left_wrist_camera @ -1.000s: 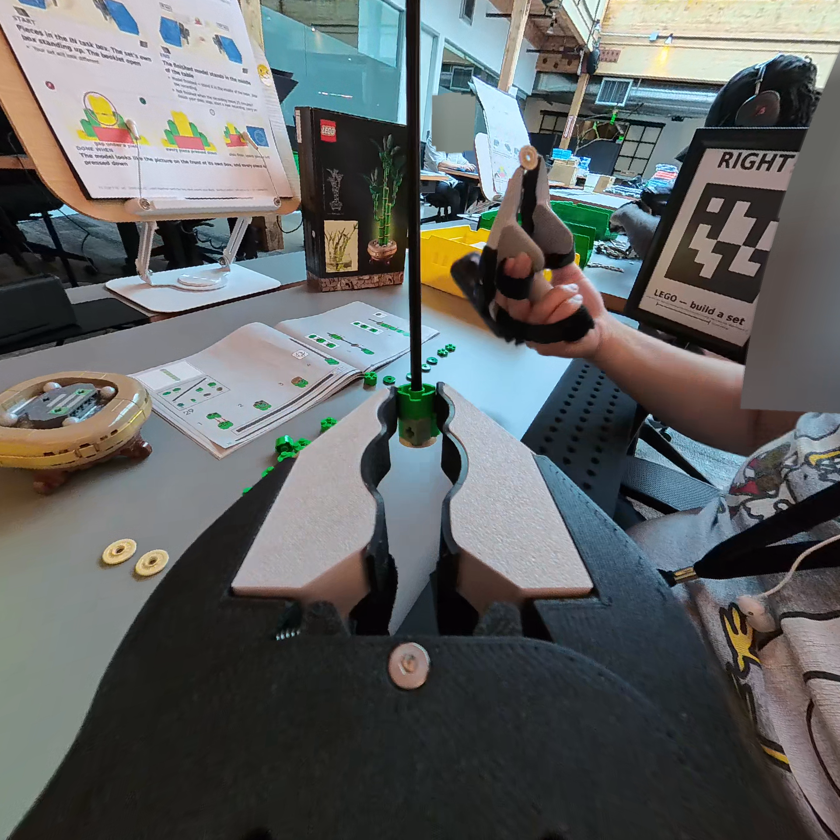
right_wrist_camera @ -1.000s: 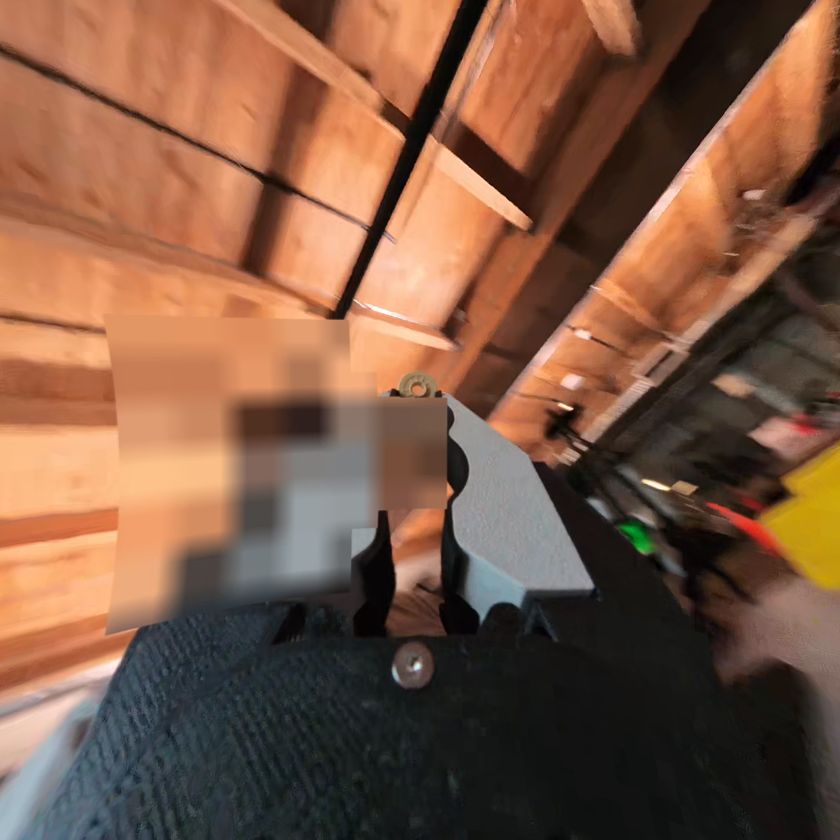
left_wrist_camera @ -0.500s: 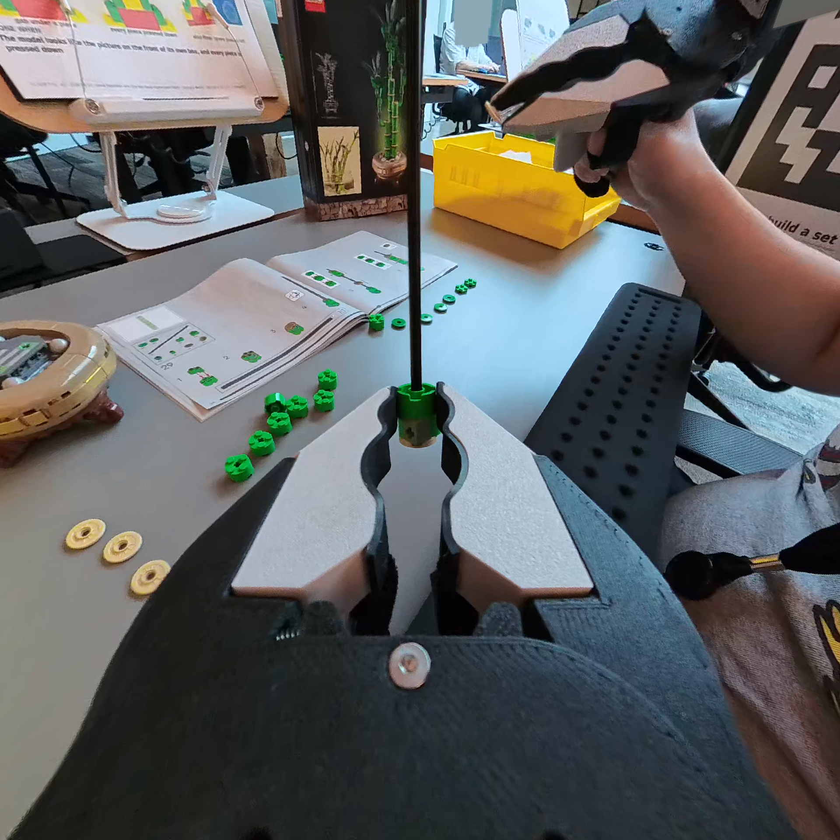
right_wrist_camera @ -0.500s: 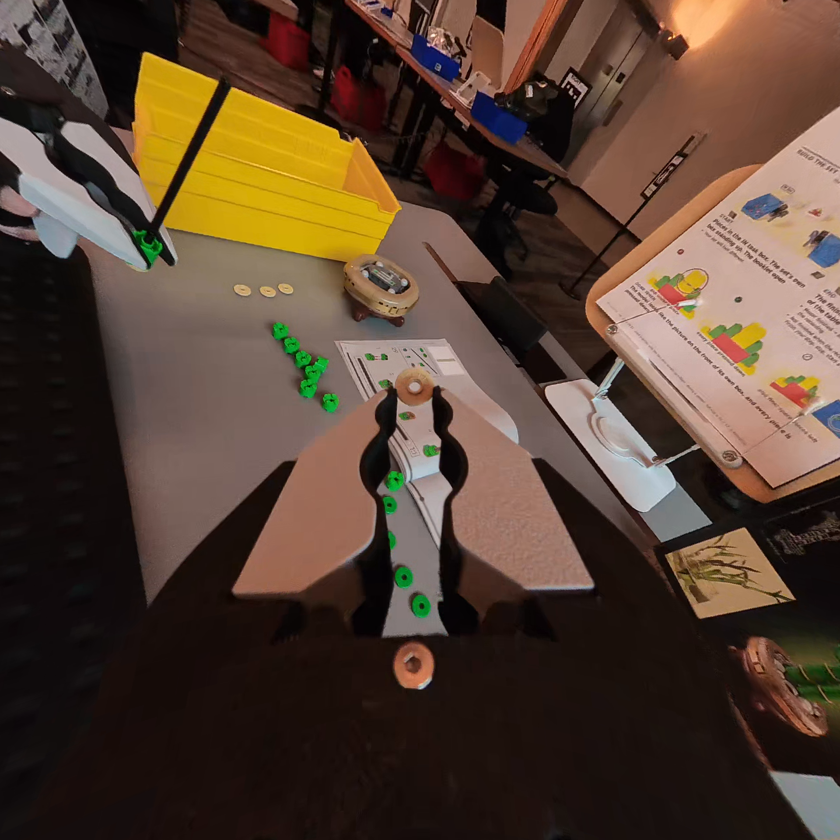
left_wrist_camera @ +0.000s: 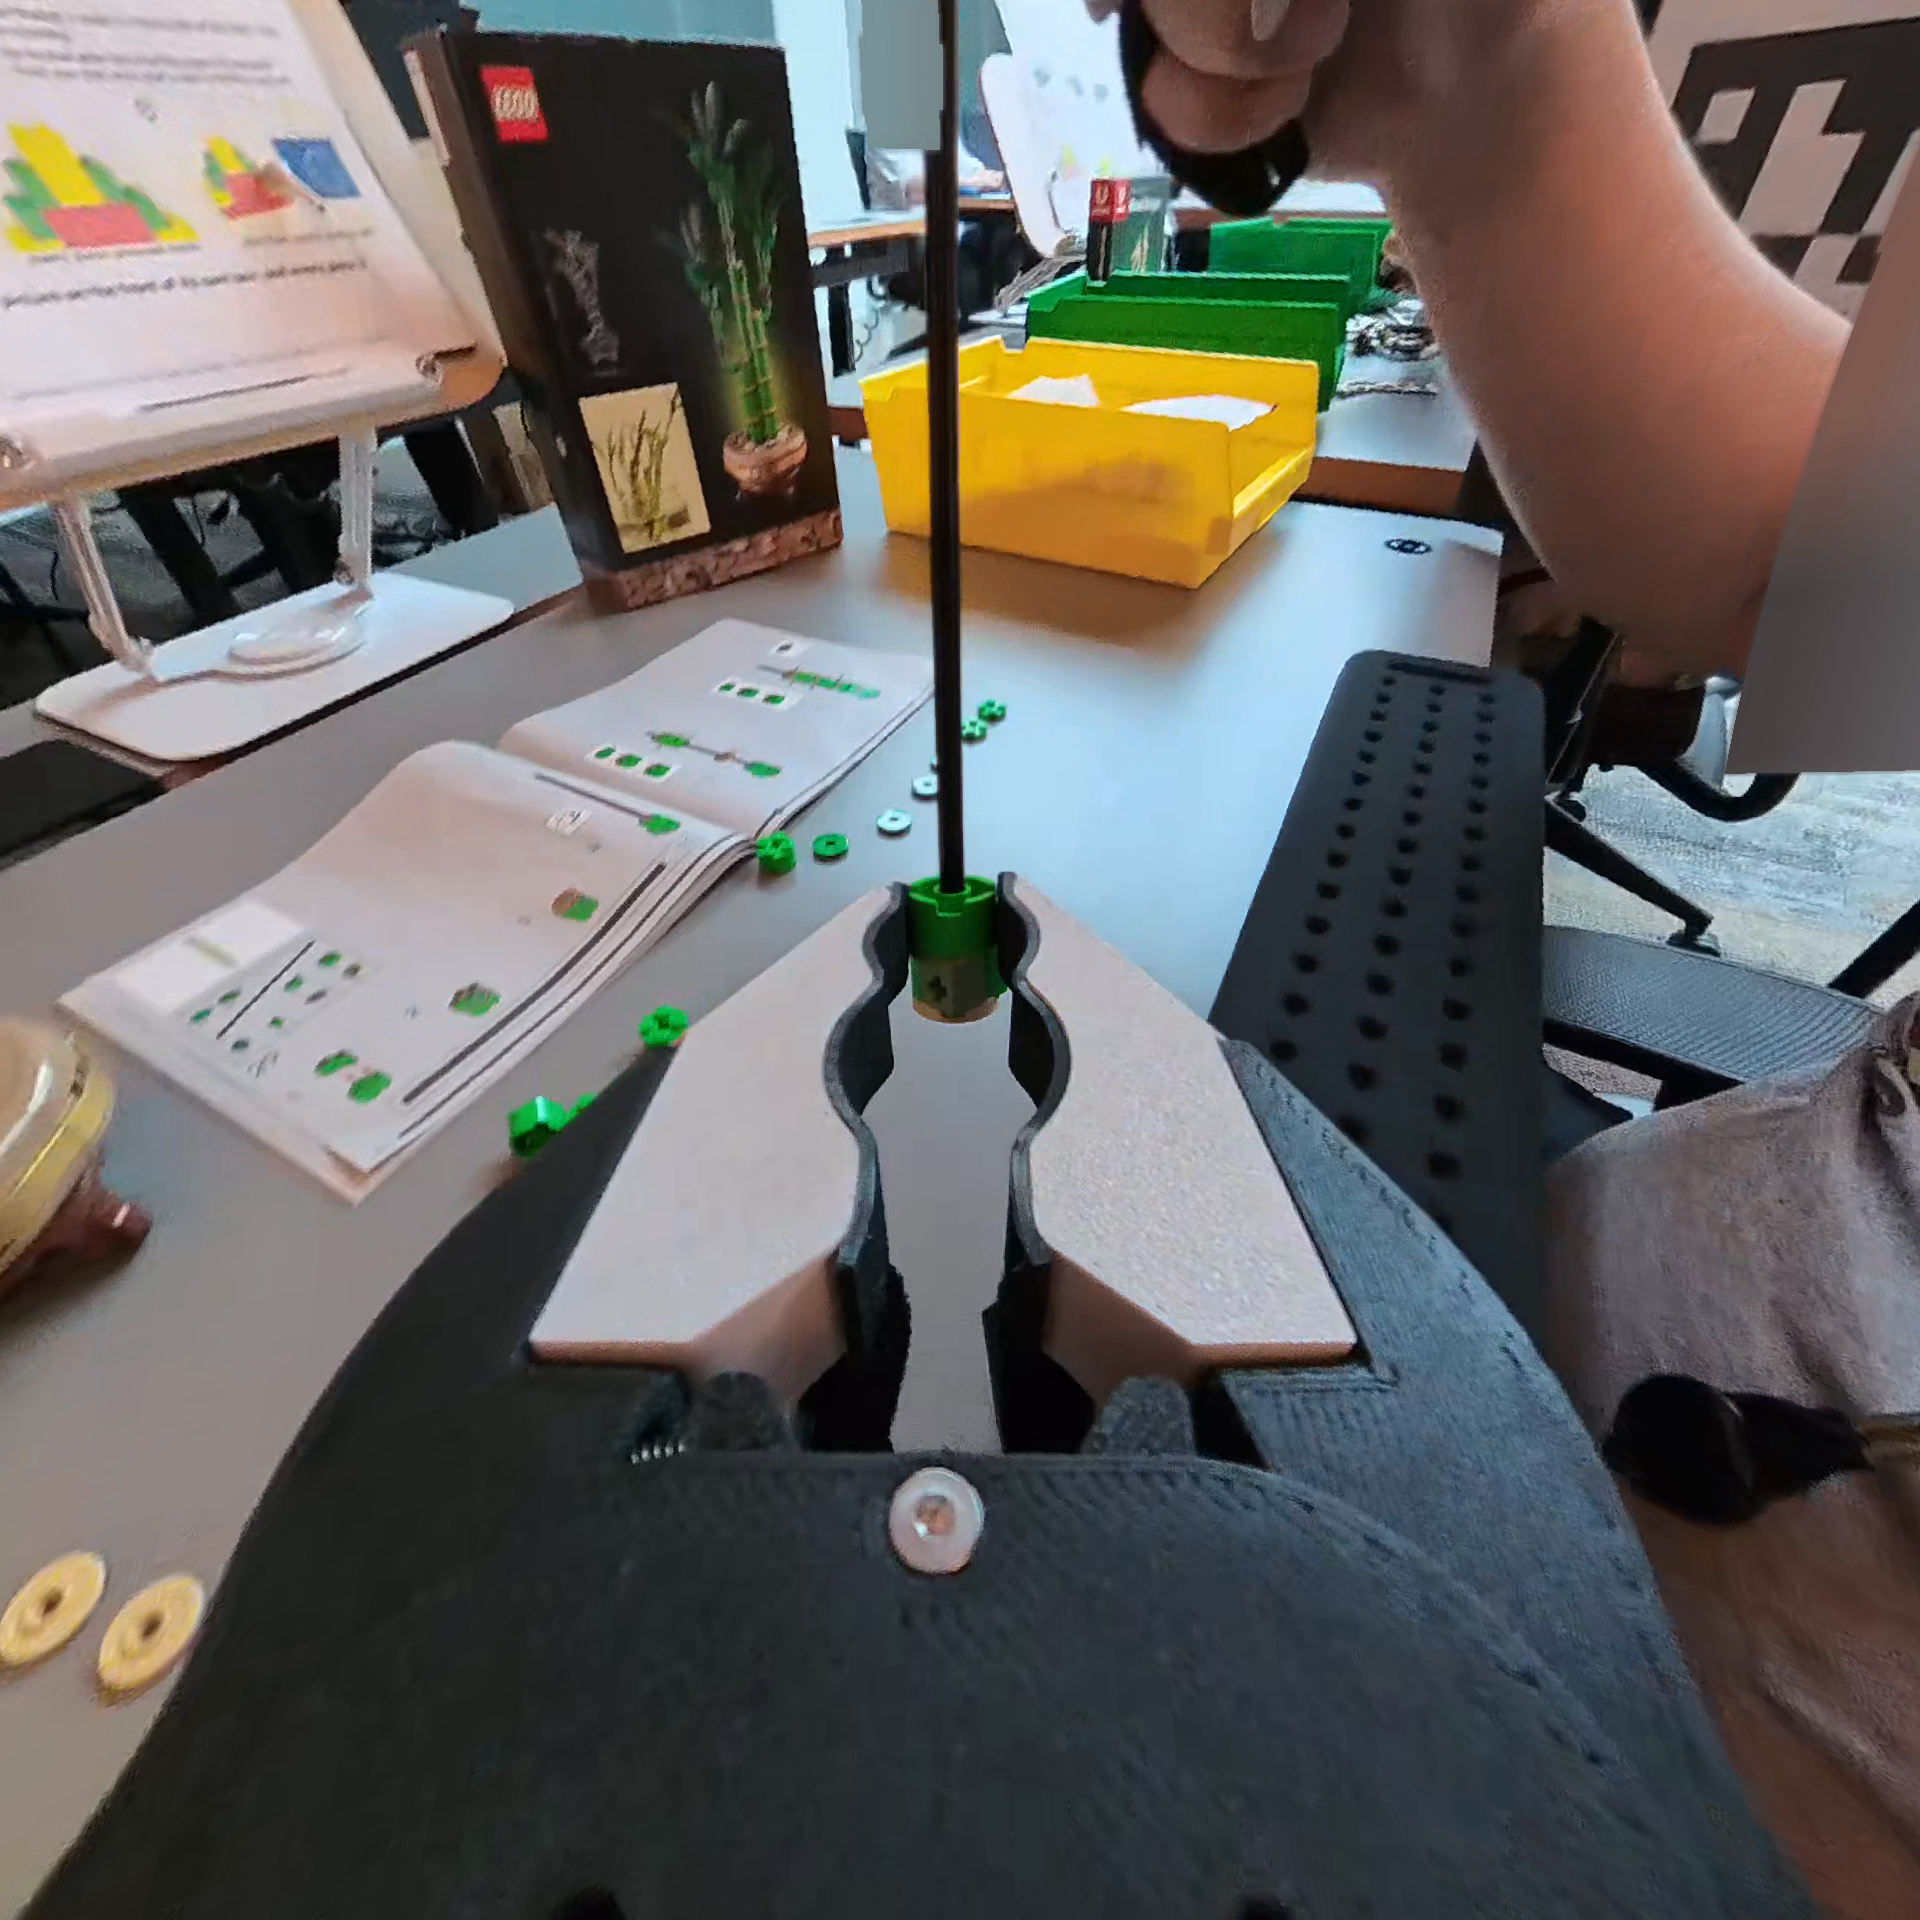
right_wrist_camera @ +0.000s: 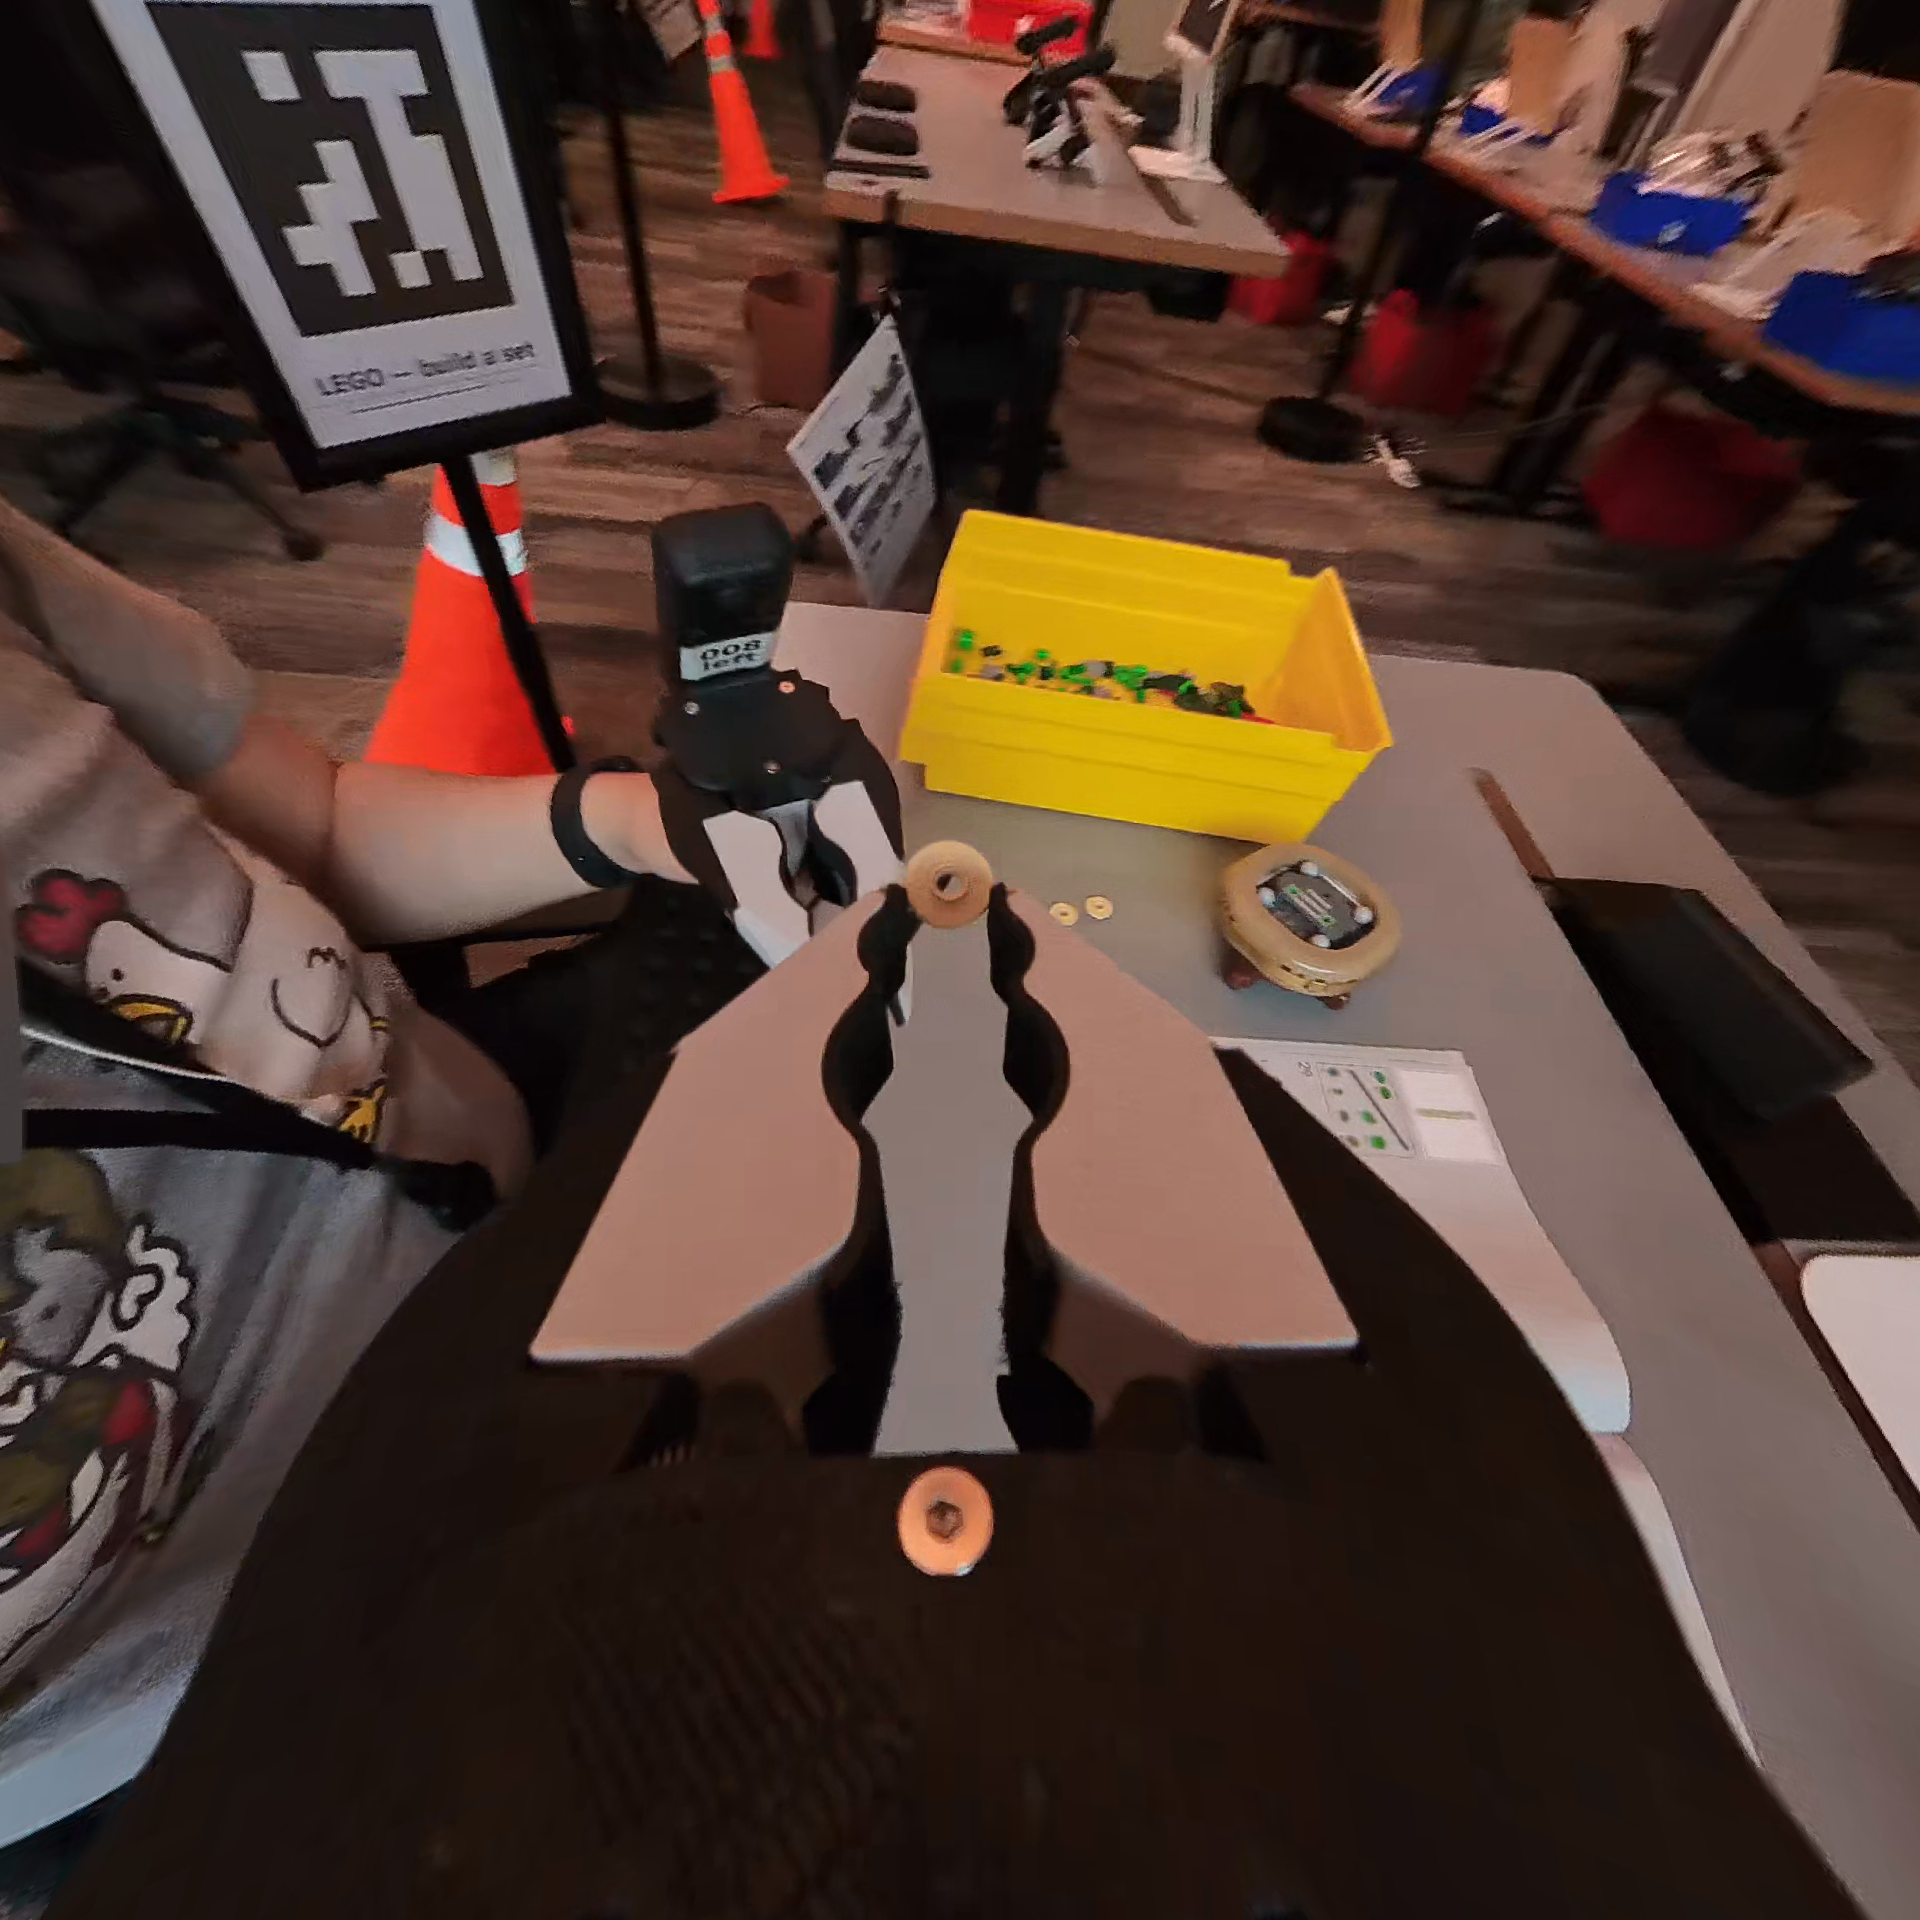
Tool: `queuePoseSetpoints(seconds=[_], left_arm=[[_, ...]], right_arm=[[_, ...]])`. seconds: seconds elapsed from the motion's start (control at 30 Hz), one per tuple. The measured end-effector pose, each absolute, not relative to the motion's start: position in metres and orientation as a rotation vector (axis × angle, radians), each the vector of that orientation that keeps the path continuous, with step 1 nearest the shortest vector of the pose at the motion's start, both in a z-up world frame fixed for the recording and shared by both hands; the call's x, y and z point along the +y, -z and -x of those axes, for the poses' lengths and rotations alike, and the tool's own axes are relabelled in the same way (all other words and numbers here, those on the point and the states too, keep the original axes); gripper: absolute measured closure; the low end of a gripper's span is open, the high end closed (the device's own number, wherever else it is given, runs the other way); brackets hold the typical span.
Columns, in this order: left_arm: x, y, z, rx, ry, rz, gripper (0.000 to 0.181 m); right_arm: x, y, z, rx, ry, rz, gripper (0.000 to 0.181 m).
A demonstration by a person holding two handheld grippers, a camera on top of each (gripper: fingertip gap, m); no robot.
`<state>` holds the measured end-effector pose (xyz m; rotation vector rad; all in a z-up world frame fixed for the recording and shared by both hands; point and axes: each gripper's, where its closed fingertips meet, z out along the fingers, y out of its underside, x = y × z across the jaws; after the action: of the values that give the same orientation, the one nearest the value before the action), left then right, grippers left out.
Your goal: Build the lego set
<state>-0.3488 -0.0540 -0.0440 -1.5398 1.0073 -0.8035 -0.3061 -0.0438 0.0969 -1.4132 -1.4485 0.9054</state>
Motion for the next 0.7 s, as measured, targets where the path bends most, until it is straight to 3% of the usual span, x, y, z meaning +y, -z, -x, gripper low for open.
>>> queuePoseSetpoints(seconds=[0.23,0.53,0.7], left_arm=[[-0.055,0.044,0.339,1.045,0.741,1.51,0.168],[-0.056,0.046,0.347,1.016,0.753,1.515,0.168],[-0.059,0.034,0.378,0.908,0.8,1.51,0.168]], right_arm=[[-0.049,-0.09,0.311,-1.542,-0.914,1.413,0.167],[-0.059,-0.095,0.301,-1.504,-0.625,1.163,0.167],[-0.027,-0.095,0.235,-1.064,-1.152,1.247,0.167]])
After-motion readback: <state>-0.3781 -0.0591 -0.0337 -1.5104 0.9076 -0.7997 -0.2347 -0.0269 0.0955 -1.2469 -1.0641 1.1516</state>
